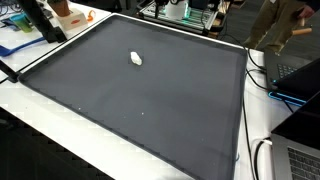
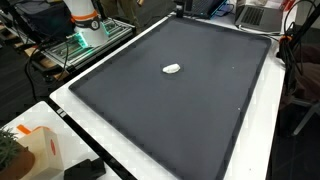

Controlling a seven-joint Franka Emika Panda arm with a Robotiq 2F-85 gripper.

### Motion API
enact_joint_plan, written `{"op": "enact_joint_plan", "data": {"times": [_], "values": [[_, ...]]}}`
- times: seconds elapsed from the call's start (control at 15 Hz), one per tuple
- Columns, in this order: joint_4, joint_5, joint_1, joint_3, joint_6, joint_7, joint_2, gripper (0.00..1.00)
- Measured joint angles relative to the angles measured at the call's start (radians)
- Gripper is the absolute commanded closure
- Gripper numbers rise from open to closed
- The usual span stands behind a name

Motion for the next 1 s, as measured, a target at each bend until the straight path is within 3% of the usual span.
{"op": "enact_joint_plan", "data": {"times": [0.2, 0.47, 1.0], "values": [[0.124, 0.053, -0.004, -0.017, -0.086, -0.082, 0.113, 0.00], [0.268, 0.071, -0.015, -0.055, -0.164, -0.098, 0.267, 0.00], [0.291, 0.061, -0.005, -0.056, -0.177, -0.088, 0.268, 0.00]]}}
